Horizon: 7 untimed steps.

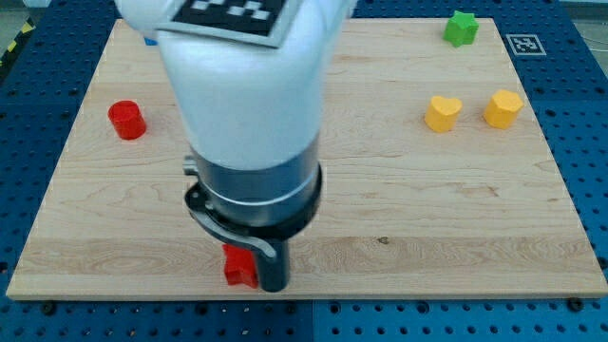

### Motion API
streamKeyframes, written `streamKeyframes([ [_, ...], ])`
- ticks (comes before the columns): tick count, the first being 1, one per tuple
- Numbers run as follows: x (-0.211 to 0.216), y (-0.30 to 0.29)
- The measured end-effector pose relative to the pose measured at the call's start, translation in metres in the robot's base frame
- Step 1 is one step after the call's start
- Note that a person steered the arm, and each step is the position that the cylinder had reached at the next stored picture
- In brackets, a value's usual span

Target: Push the red star to the bottom left

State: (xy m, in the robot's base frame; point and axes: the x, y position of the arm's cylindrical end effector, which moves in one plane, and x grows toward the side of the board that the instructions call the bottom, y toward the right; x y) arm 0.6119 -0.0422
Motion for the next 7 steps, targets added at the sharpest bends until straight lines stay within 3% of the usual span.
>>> streamKeyframes([
  [4,-0.054,-0.076],
  [7,-0.054,-0.119],
])
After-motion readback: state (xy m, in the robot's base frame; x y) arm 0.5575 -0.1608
